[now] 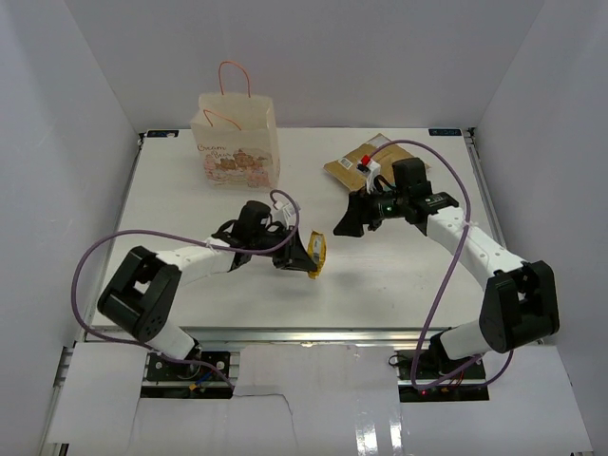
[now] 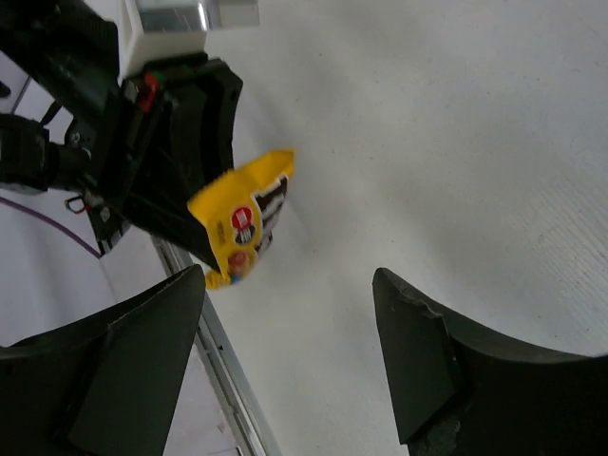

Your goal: Place the snacks into the paper bag

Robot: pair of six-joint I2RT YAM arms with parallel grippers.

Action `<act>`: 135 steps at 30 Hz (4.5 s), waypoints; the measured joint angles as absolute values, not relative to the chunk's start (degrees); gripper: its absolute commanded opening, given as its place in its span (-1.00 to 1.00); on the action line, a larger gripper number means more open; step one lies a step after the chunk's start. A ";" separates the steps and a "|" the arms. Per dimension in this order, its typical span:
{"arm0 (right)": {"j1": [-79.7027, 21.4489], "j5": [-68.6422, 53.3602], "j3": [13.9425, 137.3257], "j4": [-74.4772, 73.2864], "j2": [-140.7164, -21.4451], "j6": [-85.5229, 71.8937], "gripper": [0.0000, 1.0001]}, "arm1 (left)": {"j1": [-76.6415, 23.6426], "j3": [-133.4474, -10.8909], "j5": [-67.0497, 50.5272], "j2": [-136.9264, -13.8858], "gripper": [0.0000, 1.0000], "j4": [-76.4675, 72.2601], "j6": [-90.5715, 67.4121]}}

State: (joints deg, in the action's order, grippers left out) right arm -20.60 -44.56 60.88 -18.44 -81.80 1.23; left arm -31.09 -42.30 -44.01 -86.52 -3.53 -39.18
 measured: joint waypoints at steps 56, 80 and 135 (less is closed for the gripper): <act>-39.90 -14.15 130.06 23.14 -133.60 13.34 -0.45 | -35.31 -35.92 -0.25 -41.47 0.86 15.92 -33.69; -16.12 -29.47 102.76 -9.39 -104.33 13.06 0.93 | -35.31 -44.47 -5.06 -71.16 0.96 1.02 -41.67; 11.62 -50.09 54.02 -27.07 -70.41 23.44 0.76 | -31.97 -96.90 -20.56 -139.57 -1.00 -28.45 -66.11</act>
